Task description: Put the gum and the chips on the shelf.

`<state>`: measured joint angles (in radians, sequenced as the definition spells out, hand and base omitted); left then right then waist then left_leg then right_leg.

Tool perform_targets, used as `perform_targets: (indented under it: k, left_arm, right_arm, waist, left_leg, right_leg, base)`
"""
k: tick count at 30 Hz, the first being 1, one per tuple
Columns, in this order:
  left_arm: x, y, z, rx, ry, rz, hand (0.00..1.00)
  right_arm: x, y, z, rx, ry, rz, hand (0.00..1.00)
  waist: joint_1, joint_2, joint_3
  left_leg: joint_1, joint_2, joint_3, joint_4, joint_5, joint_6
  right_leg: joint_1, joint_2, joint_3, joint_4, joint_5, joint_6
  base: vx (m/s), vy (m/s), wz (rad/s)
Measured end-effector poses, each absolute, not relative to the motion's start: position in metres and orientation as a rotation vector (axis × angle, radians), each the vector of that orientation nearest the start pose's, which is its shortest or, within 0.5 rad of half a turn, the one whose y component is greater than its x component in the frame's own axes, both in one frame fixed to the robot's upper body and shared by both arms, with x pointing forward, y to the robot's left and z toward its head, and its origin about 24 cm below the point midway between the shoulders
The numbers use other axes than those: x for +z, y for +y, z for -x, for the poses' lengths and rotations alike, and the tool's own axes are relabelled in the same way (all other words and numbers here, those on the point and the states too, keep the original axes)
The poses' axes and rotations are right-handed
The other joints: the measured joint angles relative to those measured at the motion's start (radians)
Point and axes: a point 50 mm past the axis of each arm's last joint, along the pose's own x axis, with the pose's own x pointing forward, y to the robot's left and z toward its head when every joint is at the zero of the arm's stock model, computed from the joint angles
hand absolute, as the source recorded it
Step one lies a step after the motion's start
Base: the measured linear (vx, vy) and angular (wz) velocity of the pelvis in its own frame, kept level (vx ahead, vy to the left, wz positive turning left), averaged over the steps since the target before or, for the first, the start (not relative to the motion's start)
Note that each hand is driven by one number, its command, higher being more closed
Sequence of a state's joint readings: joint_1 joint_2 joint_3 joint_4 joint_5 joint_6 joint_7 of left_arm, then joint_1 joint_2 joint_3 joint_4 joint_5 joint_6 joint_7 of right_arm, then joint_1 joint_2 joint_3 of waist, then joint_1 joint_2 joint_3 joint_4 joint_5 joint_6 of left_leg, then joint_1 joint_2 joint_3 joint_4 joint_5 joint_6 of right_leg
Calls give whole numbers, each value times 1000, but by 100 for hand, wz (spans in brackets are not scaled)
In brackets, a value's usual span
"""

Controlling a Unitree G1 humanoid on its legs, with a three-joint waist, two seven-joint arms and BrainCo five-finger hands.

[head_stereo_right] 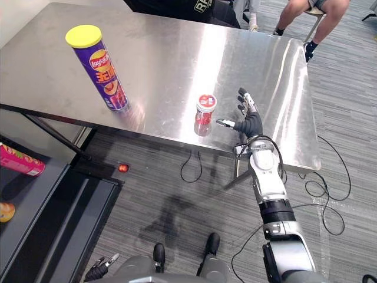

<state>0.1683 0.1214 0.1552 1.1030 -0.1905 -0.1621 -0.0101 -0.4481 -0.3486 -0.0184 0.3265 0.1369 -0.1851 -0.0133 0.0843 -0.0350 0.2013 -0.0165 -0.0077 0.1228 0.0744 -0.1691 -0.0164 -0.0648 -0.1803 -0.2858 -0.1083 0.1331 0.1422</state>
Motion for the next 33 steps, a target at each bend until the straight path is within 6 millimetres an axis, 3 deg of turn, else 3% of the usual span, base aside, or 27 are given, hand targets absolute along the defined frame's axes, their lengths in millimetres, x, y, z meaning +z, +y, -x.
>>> perform_targets:
  k: [4,18,19,33]
  left_arm:
    - [-162,222,-60,365,1058,119,0]
    - [-159,223,-66,357,1037,106,0]
    - [-160,223,-66,358,1041,106,0]
    - [-158,225,-71,373,1021,96,0]
  right_arm:
    - [129,-193,-335,25,-319,191,0]
    - [141,-180,-341,57,-358,183,0]
    - [141,-177,-342,58,-360,168,100]
    - [146,-158,-344,81,-384,122,100]
  waist:
    - [4,-10,15]
    - [10,-17,36]
    - [9,-17,37]
    - [28,-23,44]
  left_leg:
    - [-8,-5,-10,0,2,3]
    - [-14,-9,-25,0,3,4]
    - [-14,-9,-25,0,3,4]
    - [-14,-9,-24,0,3,4]
  right_leg:
    - [-3,-6,-9,0,0,1]
    - [-2,-11,-30,0,17,-4]
    - [-2,-11,-30,0,17,-4]
    - [-1,-12,-31,0,18,-3]
  base:
    - [6,4,9]
    - [6,0,3]
    - [0,0,0]
    - [0,0,0]
